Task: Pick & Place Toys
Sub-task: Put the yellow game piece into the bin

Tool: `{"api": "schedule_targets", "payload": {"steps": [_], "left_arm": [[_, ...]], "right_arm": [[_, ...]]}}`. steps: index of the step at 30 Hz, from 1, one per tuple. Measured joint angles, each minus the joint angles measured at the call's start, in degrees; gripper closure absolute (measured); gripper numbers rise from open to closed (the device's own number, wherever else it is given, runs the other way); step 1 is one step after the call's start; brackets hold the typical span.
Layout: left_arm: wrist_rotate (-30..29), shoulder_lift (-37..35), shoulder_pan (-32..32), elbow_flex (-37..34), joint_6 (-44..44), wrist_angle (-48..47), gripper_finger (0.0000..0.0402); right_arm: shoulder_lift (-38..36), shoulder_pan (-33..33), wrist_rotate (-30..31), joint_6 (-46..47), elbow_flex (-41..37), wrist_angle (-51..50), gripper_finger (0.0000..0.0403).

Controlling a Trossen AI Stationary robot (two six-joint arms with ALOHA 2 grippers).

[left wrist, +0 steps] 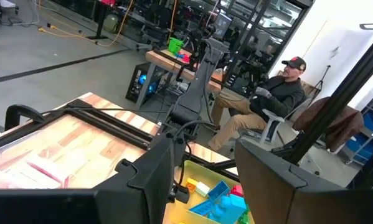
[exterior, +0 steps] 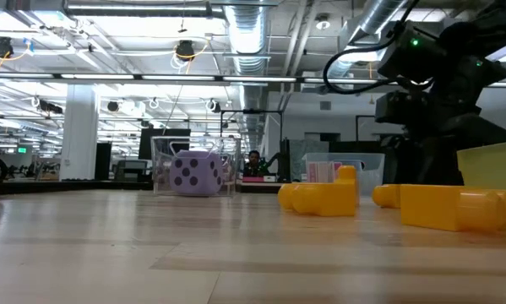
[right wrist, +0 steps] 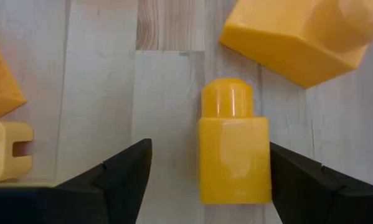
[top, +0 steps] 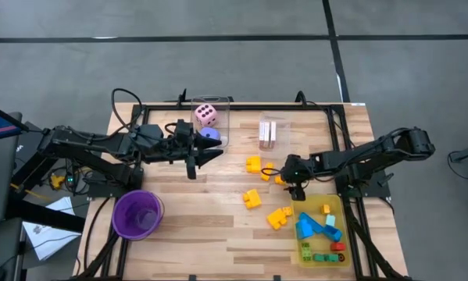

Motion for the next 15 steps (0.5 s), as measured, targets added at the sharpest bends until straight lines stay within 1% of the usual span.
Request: {"api": "schedule_targets", "payload": {"steps": [4, 7, 11, 15], "left_arm": [[0.01, 0.00, 0.00, -0.01, -0.01, 0.02, 0.0229], [0.01, 0.00, 0.00, 0.00, -0.01, 0.00, 0.0229], [0.01, 0.00, 0.00, 0.00, -0.01, 0.02, 0.0229], [0.01, 0.00, 0.00, -0.02, -0.01, 0.01, 0.0229]], "right_arm": [[-0.18, -0.04, 0.31, 0.70, -0.09, -0.03, 0.0130], [-0.15, -0.04, 0.37, 1.21, -0.11, -0.07, 0.0150], [-0.14, -0.04, 0.41, 1.36, -0.13, -0.09, 0.0196], [-0.12, -0.04, 0.96, 2.43, -0.19, -0.09, 0.0254]]}}
